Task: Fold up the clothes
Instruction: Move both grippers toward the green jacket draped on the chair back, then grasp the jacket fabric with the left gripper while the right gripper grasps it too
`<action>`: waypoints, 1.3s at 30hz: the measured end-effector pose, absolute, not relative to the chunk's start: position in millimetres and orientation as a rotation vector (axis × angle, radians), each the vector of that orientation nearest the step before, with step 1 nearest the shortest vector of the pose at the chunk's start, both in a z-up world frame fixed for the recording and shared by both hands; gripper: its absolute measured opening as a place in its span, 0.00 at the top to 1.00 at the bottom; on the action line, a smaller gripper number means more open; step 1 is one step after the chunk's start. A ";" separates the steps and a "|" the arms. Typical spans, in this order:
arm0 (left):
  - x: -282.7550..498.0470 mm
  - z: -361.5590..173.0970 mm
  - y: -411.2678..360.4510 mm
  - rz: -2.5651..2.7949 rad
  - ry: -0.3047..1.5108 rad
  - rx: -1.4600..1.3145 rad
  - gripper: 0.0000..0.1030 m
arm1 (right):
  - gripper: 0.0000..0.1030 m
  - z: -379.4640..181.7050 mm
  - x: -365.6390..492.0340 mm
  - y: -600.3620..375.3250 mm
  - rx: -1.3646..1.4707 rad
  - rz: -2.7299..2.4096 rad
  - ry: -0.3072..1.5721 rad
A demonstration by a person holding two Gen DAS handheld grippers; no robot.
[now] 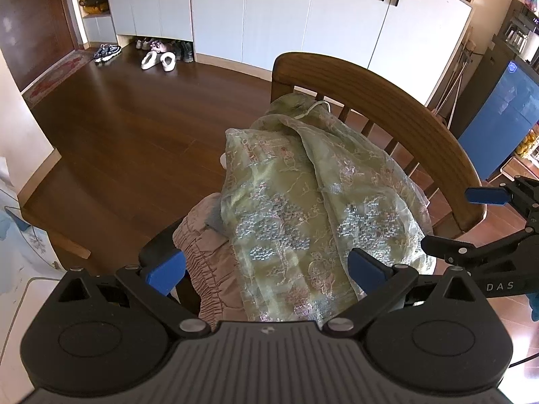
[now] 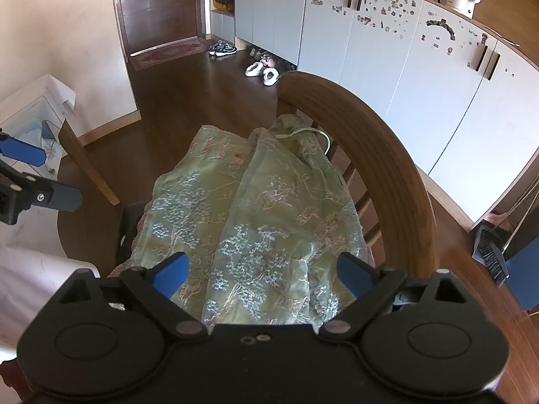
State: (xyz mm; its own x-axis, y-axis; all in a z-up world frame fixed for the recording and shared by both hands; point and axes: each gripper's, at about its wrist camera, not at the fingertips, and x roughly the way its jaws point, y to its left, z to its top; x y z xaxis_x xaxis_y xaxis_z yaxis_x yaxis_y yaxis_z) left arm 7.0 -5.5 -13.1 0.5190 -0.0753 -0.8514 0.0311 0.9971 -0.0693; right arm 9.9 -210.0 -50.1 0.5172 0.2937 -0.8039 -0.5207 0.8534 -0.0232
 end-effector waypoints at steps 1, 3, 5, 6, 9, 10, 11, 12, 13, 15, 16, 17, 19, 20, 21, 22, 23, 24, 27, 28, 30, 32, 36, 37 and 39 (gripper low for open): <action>7.2 -13.3 -5.5 -0.062 1.024 -0.046 0.00 | 0.00 -50.3 10.2 -210.2 -0.275 0.494 0.905; 7.2 -13.9 -4.5 -0.064 1.023 -0.049 0.00 | 0.00 -50.4 11.0 -210.3 -0.272 0.489 0.907; 7.4 -13.5 -4.4 -0.065 1.021 -0.050 0.00 | 0.00 -50.4 11.5 -210.4 -0.267 0.488 0.909; 7.4 -13.2 -4.4 -0.067 1.020 -0.049 0.00 | 0.00 -50.4 11.7 -210.4 -0.265 0.488 0.910; 7.4 -13.0 -4.8 -0.075 1.018 -0.047 0.00 | 0.00 -50.5 11.6 -209.4 -0.266 0.489 0.908; 7.4 -13.0 -4.9 -0.075 1.018 -0.045 0.00 | 0.00 -50.9 11.4 -209.0 -0.265 0.489 0.908; 7.6 -13.1 -5.1 -0.074 1.019 -0.043 0.00 | 0.00 -51.2 11.2 -208.7 -0.265 0.490 0.908; 7.7 -13.3 -5.2 -0.073 1.020 -0.040 0.00 | 0.00 -51.5 11.1 -208.1 -0.265 0.491 0.908; 8.0 -13.4 -5.4 -0.069 1.020 -0.034 0.00 | 0.00 -51.7 11.1 -207.6 -0.265 0.491 0.908; 8.2 -13.3 -5.4 -0.062 1.015 -0.028 0.00 | 0.00 -52.2 11.5 -207.0 -0.265 0.490 0.908; 8.3 -12.9 -5.0 -0.066 1.013 -0.031 0.00 | 0.00 -52.4 11.6 -206.7 -0.264 0.490 0.909; 8.4 -12.4 -4.4 -0.072 1.011 -0.037 0.00 | 0.00 -52.3 11.7 -206.5 -0.263 0.490 0.909; 8.7 -12.2 -4.6 -0.079 1.008 -0.039 0.00 | 0.00 -52.0 11.6 -206.0 -0.263 0.490 0.908; 9.0 -12.3 -4.6 -0.083 1.007 -0.039 0.00 | 0.00 -52.0 11.5 -206.0 -0.263 0.489 0.907; 8.9 -12.4 -5.0 -0.087 1.008 -0.038 0.00 | 0.00 -52.0 11.6 -206.2 -0.261 0.488 0.907; 9.0 -12.6 -5.3 -0.090 1.009 -0.037 0.00 | 0.00 -51.9 11.8 -206.3 -0.259 0.487 0.907; 9.1 -12.8 -5.5 -0.092 1.011 -0.037 0.00 | 0.00 -51.8 12.0 -206.3 -0.258 0.486 0.906; 9.2 -13.1 -5.4 -0.095 1.012 -0.038 0.00 | 0.00 -51.8 12.2 -206.4 -0.257 0.485 0.906; 9.8 -13.9 -5.0 -0.097 1.014 -0.040 0.00 | 0.00 -52.3 12.8 -206.5 -0.253 0.484 0.907; 10.2 -14.0 -5.1 -0.092 1.011 -0.036 0.00 | 0.00 -53.0 13.4 -206.0 -0.255 0.483 0.909; 11.6 -15.8 -4.4 -0.092 1.011 -0.043 0.00 | 0.00 -55.0 15.5 -204.6 -0.260 0.485 0.913; 14.1 -18.9 -3.4 -0.094 1.019 -0.054 0.00 | 0.00 -58.2 19.5 -202.6 -0.270 0.489 0.916; 20.2 -30.7 -3.0 -0.076 1.038 -0.063 0.00 | 0.00 -70.7 36.7 -197.5 -0.292 0.494 0.932; 22.8 -34.7 -2.8 -0.081 1.042 -0.064 0.00 | 0.00 -75.1 43.9 -196.5 -0.289 0.495 0.941; 30.7 -44.6 -4.2 -0.095 1.038 -0.046 0.00 | 0.00 -85.0 57.3 -192.1 -0.302 0.503 0.949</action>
State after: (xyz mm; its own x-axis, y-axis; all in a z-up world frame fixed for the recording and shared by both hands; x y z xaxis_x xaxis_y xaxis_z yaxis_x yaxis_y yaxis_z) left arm 30.7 -4.2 -44.6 0.5046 -0.1003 -0.8575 0.0567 0.9949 -0.0830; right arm 57.3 -192.1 -85.0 0.4805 0.2761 -0.8324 -0.5344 0.8448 -0.0283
